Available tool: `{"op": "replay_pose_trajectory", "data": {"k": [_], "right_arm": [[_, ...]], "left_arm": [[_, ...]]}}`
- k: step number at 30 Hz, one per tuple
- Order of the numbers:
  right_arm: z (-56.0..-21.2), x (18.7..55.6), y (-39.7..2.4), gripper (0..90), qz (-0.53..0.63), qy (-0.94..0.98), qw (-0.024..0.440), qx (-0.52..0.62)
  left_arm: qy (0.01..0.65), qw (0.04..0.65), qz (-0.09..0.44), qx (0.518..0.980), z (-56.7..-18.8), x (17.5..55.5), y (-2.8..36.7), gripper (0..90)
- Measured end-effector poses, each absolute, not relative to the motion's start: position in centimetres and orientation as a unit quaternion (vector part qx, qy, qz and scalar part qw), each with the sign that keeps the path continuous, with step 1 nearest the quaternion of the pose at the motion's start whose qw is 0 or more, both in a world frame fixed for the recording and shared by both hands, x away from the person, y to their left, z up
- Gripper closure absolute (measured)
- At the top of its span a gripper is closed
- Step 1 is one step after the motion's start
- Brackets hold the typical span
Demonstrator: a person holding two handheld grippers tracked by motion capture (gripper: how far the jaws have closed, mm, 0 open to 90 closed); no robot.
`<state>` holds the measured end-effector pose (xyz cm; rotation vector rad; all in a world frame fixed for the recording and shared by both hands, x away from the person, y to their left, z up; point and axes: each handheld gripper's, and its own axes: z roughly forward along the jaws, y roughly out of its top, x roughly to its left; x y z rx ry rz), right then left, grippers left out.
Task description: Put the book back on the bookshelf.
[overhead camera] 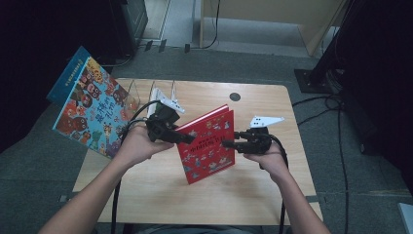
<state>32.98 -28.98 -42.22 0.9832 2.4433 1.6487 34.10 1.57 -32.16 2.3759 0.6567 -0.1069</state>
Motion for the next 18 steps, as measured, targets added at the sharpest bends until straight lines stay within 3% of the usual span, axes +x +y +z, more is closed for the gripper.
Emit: {"op": "replay_pose_trajectory", "data": {"k": [11,18], "right_arm": [[-42.1,32.8,-28.5,52.2,0.533,0.788,0.016,0.307],[-42.2,32.7,-28.0,50.2,0.529,0.796,0.029,0.293]], "left_arm": [[0.244,0.277,-0.042,0.928,-30.9,35.3,-0.4,67.9],[0.268,0.249,-0.075,0.928,-30.2,36.6,-1.1,73.5]]}}
